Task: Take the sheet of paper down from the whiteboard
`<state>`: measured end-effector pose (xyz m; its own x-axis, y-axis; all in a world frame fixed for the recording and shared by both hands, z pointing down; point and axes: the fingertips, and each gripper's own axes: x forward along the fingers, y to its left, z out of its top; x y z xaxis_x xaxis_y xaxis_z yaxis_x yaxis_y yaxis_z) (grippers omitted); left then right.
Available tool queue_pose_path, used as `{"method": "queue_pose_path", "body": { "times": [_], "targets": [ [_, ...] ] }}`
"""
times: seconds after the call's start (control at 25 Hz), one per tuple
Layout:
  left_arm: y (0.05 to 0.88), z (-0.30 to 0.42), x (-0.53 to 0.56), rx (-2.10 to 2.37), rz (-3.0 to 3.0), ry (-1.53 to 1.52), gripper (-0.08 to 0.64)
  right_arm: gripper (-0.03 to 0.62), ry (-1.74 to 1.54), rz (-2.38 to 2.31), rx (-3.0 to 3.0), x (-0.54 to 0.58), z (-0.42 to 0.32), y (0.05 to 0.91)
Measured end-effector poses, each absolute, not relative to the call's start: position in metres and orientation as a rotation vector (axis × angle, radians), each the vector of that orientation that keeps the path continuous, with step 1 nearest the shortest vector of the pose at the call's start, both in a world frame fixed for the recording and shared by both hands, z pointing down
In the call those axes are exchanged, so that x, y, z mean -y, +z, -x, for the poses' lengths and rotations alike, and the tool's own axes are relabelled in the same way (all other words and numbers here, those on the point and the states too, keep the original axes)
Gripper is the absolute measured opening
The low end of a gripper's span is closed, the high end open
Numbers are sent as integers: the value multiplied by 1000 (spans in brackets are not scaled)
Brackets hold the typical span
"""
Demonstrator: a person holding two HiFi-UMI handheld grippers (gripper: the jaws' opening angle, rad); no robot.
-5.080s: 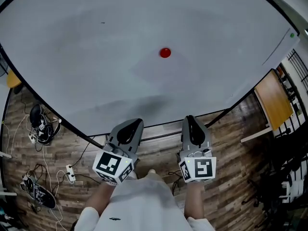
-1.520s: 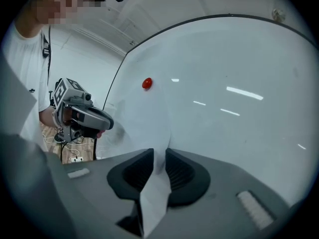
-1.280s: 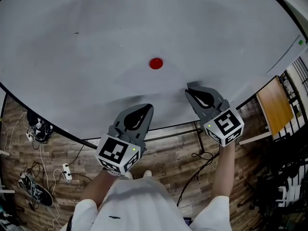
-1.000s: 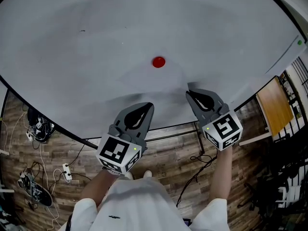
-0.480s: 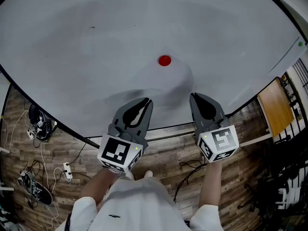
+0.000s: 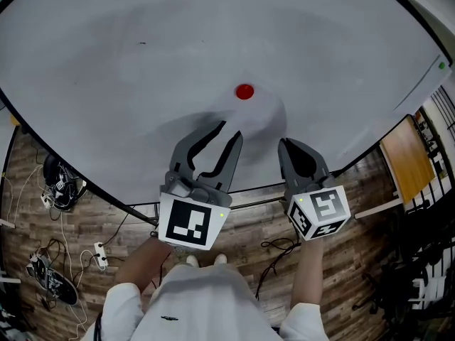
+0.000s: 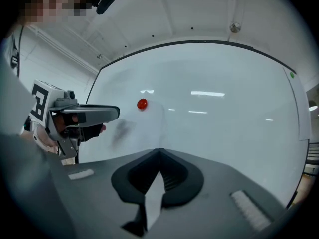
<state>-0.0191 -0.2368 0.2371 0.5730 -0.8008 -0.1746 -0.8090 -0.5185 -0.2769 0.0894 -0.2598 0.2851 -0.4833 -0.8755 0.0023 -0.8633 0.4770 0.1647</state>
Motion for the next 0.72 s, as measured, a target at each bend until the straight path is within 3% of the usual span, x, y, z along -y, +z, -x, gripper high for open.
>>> {"method": "queue_pose_path", "body": {
  "times": [0.72],
  "targets": [
    [203,4,271,-1361,1982,-214,118,9,-235,-1540,2632,263,-84,280]
  ]
}}
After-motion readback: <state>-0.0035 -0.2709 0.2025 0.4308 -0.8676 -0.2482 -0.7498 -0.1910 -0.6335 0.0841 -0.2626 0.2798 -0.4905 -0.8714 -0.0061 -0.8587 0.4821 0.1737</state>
